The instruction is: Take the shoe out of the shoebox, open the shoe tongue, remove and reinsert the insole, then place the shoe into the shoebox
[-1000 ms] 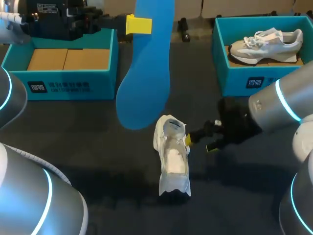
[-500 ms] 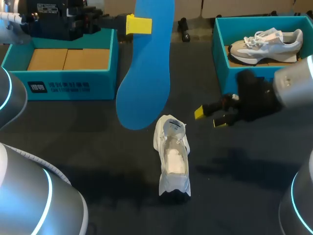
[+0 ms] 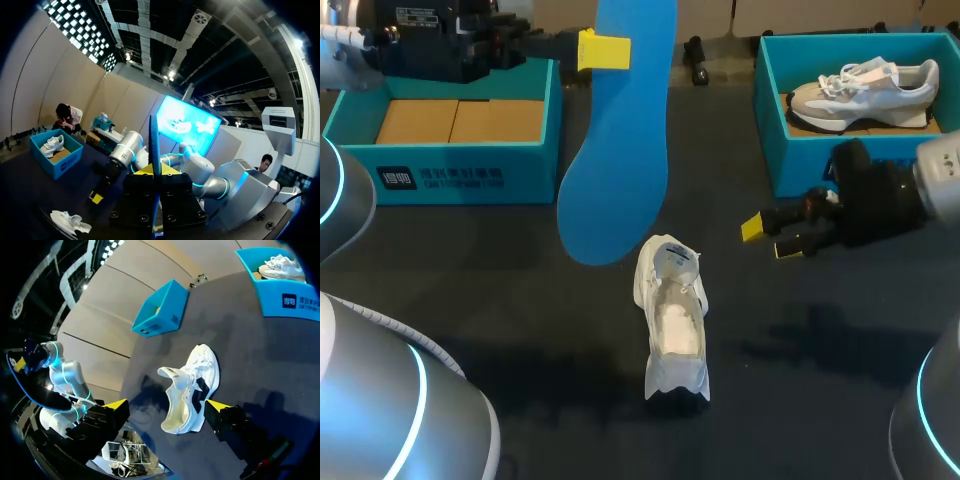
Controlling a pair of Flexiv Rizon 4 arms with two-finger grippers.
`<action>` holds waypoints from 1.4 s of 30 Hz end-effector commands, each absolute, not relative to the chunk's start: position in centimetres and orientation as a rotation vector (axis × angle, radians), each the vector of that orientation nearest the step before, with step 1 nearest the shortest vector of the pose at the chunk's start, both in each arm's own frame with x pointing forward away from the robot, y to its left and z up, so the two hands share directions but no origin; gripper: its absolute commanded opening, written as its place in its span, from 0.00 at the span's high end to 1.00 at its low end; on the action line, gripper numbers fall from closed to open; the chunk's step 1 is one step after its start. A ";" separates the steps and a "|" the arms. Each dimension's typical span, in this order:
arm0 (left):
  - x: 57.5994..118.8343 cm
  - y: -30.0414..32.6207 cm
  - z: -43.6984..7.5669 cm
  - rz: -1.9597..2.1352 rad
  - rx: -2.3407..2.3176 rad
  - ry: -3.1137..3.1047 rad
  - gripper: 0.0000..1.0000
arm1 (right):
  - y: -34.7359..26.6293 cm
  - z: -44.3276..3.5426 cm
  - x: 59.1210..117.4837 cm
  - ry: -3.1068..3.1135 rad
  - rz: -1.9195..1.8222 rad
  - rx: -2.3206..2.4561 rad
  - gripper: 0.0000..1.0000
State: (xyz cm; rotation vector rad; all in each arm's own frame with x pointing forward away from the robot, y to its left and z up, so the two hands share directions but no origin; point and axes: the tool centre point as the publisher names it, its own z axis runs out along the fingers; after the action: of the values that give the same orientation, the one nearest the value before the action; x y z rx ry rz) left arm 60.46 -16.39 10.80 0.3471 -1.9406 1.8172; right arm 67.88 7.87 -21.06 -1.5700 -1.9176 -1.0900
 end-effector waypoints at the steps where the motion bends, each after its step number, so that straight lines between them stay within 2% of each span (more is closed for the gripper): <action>1: 60.6 -16.5 10.8 1.815 0.346 -1.941 1.00 | 8.1 -21.2 67.5 -1.905 -1.086 -1.573 0.00; 9: 60.6 -16.5 10.8 1.815 0.346 -1.941 1.00 | 8.4 -20.8 67.7 -1.882 -1.096 -1.518 0.00; 22: 60.6 -16.5 10.8 1.815 0.346 -1.941 1.00 | 8.7 -17.4 69.1 -1.840 -1.108 -1.457 0.00; 31: 60.6 -16.5 10.8 1.815 0.346 -1.941 1.00 | 8.7 -15.8 69.2 -1.725 -1.282 -1.336 0.00; 42: 60.6 -16.5 10.8 1.815 0.346 -1.941 1.00 | 8.8 -15.6 69.3 -1.694 -1.312 -1.289 0.00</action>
State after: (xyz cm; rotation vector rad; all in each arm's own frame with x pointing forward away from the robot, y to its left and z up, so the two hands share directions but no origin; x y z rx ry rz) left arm 60.46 -16.39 10.80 0.3471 -1.9406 1.8172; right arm 69.43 8.76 -15.64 -1.2843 -1.6927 -1.3104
